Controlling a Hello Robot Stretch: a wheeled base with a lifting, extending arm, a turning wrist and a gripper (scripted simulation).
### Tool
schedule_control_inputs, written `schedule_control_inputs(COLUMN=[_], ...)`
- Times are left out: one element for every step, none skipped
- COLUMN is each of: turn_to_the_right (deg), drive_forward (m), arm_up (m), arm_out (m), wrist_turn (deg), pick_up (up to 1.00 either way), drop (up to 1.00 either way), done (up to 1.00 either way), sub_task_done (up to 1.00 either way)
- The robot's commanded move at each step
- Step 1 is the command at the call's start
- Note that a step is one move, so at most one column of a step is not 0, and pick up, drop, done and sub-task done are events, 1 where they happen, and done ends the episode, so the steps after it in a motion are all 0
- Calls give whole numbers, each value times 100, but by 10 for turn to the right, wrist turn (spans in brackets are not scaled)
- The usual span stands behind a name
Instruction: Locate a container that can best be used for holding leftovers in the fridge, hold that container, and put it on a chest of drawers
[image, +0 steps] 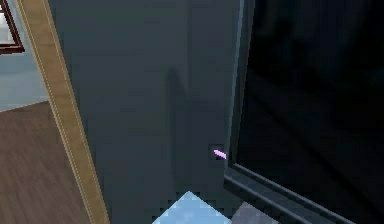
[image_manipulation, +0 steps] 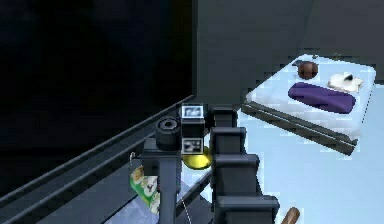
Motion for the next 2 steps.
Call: schedule_control_inputs(turn_to_the_right=[0, 0], drive_forward=[0, 0], arm_up=[0, 0], arm_out=[0, 0], wrist_turn=[450, 450], pick_up=[0, 0], drop=[0, 0], done=[0, 0], sub_task_done=[0, 0])
